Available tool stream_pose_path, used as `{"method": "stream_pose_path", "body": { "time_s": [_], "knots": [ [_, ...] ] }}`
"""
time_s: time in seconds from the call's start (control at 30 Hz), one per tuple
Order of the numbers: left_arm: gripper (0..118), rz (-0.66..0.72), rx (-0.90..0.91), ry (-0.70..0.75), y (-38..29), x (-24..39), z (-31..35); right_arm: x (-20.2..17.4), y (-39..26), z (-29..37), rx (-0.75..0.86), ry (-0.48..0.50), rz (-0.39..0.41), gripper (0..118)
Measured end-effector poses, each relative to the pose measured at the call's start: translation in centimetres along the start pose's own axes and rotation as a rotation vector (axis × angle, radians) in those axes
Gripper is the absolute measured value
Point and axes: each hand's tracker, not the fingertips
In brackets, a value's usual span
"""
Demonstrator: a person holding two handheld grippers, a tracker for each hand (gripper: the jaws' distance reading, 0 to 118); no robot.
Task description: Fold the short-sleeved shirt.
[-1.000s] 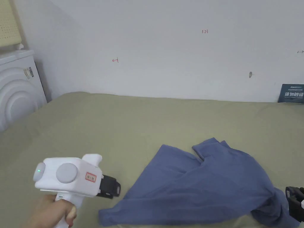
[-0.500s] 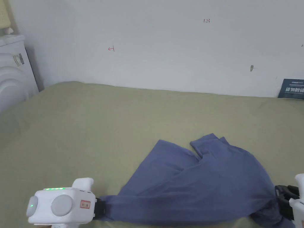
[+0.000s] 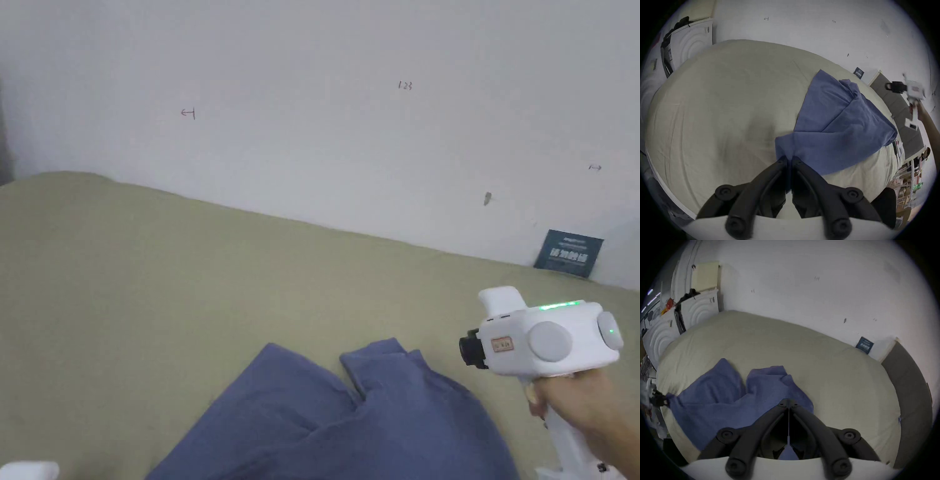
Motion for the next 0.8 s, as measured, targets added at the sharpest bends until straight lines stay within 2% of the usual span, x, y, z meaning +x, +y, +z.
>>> {"method": "stream_pose_path", "body": {
  "time_s": [0.03,0.07,0.1,0.13,0.2,0.23,0.4,0.5,0.53,0.57,0.6,0.63,0.7,0.77,0.8],
  "knots": [
    [6,0.009,-0.002,-0.001,-0.1,0.0,-0.1,0.6,0.7,-1.7,-0.011,-0.017,0.003,23],
    [6,0.016,-0.005,-0.001,-0.1,0.1,-0.2,1.4,1.3,-3.9,-0.057,0.0,0.015,59],
    [6,0.018,-0.007,0.005,-0.2,0.1,-0.4,2.3,1.5,-6.0,-0.152,0.021,0.023,102],
    [6,0.021,-0.006,0.018,-0.4,0.1,-0.6,2.9,1.4,-7.4,-0.187,0.057,0.045,116],
    [6,0.034,-0.004,0.023,-0.7,-0.5,-1.3,4.0,0.9,-10.7,-0.229,-0.004,0.029,106],
    [6,0.041,-0.006,0.023,-0.8,-0.6,-1.5,3.9,0.3,-11.5,-0.255,-0.022,0.026,105],
    [6,0.029,-0.009,0.035,-0.6,-0.2,-1.9,4.9,-3.1,-15.4,-0.345,0.028,0.044,105],
    [6,0.043,-0.019,0.041,-0.4,-0.4,-2.0,5.1,-3.9,-15.3,-0.288,0.059,0.014,101],
    [6,0.047,-0.017,0.043,-0.4,-0.4,-2.1,5.2,-3.9,-14.9,-0.267,0.077,-0.017,79],
    [6,0.048,-0.017,0.046,-0.4,-0.3,-2.1,5.4,-3.7,-14.6,-0.253,0.129,-0.06,53],
    [6,0.045,-0.015,0.051,-0.4,0.1,-2.0,5.3,-3.5,-14.3,-0.238,0.153,-0.083,19],
    [6,0.039,-0.014,0.054,-0.4,0.2,-2.0,4.6,-3.1,-13.5,-0.234,0.143,-0.063,3],
    [6,0.023,-0.013,0.058,-0.4,0.3,-1.9,3.4,-2.5,-12.6,-0.251,0.107,-0.026,3],
    [6,0.025,-0.016,0.055,-0.4,-0.1,-1.9,2.7,-1.6,-10.6,-0.241,0.099,-0.029,3],
    [6,0.032,-0.018,0.053,-0.2,-0.2,-1.7,2.8,-1.0,-9.2,-0.181,0.088,-0.051,3]
  ]
}}
